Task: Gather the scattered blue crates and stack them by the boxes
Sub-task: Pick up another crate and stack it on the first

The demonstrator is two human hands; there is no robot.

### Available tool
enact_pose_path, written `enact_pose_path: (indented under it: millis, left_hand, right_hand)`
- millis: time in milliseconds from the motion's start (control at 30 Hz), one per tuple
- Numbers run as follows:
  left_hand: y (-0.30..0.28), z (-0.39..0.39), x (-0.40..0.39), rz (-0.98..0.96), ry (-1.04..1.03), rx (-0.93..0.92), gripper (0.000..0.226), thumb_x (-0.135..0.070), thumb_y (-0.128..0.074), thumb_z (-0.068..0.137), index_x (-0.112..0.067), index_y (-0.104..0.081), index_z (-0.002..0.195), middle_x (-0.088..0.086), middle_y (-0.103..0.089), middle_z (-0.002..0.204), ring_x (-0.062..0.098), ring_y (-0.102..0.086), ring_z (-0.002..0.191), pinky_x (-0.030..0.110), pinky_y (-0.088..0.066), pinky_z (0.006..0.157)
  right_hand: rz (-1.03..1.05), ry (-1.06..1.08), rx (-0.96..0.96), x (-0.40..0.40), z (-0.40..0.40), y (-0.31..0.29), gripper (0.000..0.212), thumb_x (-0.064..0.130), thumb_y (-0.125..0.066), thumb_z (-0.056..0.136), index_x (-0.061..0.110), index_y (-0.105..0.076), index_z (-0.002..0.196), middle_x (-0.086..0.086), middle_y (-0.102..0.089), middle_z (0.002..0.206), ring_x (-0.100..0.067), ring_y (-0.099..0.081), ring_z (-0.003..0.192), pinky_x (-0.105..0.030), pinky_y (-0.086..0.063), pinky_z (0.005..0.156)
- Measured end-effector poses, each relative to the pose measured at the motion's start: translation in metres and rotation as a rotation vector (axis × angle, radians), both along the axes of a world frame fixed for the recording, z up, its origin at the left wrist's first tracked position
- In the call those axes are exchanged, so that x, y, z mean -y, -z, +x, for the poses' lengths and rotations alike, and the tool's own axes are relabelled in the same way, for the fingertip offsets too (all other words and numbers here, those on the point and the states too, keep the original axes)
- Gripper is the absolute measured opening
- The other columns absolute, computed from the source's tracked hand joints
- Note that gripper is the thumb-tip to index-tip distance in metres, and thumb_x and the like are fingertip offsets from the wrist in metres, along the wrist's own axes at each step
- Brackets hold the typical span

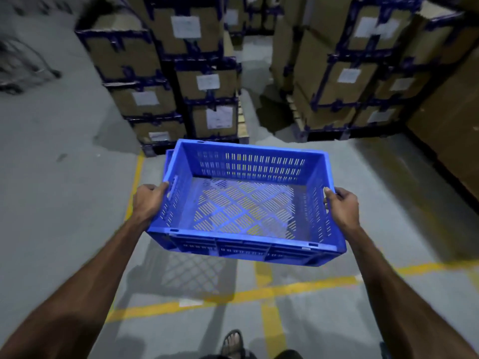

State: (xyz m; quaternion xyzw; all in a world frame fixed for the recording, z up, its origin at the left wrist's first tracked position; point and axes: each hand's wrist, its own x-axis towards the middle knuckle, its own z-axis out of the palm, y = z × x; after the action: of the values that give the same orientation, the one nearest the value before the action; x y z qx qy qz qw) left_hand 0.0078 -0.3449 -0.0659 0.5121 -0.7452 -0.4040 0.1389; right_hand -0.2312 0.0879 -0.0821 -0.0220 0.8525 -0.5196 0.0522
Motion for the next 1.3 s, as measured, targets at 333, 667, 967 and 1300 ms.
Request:
enact_pose_path:
  millis: [333,667,967,1300]
  left_hand:
    - [0.002,-0.001,0.059,-0.006,-0.193,-0.017,0.049,-0.043,-0.067,0.092,-0.001,-0.063,0.067,0.019,-0.062,0.069,0.032,-0.061,0.069,0.042,-0.045,0.068]
    - [-0.001,-0.076,0.111,-0.013,-0.327,-0.039,0.050,-0.043,-0.068,0.092,-0.008,-0.056,0.058,0.013,-0.057,0.062,0.029,-0.056,0.066,0.039,-0.042,0.066]
    - [0.000,-0.131,0.180,-0.002,-0.360,-0.032,0.049,-0.047,-0.068,0.088,-0.007,-0.060,0.062,0.016,-0.065,0.068,0.034,-0.067,0.075,0.041,-0.050,0.072]
    - [0.026,-0.188,0.314,0.013,-0.299,-0.022,0.051,-0.047,-0.069,0.089,-0.010,-0.051,0.058,0.011,-0.052,0.060,0.028,-0.053,0.062,0.041,-0.044,0.064]
  right_hand:
    - [-0.038,-0.185,0.048,0.116,-0.078,-0.005,0.025,0.030,-0.062,0.100,0.008,-0.071,0.096,-0.014,-0.072,0.080,-0.023,-0.063,0.066,-0.036,-0.052,0.065]
    - [-0.037,-0.302,0.049,0.210,-0.192,-0.007,0.024,0.032,-0.062,0.101,0.011,-0.071,0.099,-0.018,-0.074,0.087,-0.033,-0.070,0.074,-0.043,-0.058,0.072]
    - [-0.027,-0.320,0.070,0.284,-0.258,-0.004,0.024,0.032,-0.062,0.100,0.010,-0.072,0.098,-0.012,-0.072,0.079,-0.024,-0.065,0.065,-0.030,-0.050,0.063]
    - [-0.018,-0.257,0.080,0.399,-0.305,0.030,0.025,0.034,-0.063,0.098,0.011,-0.073,0.098,-0.014,-0.071,0.077,-0.022,-0.062,0.064,-0.038,-0.052,0.065]
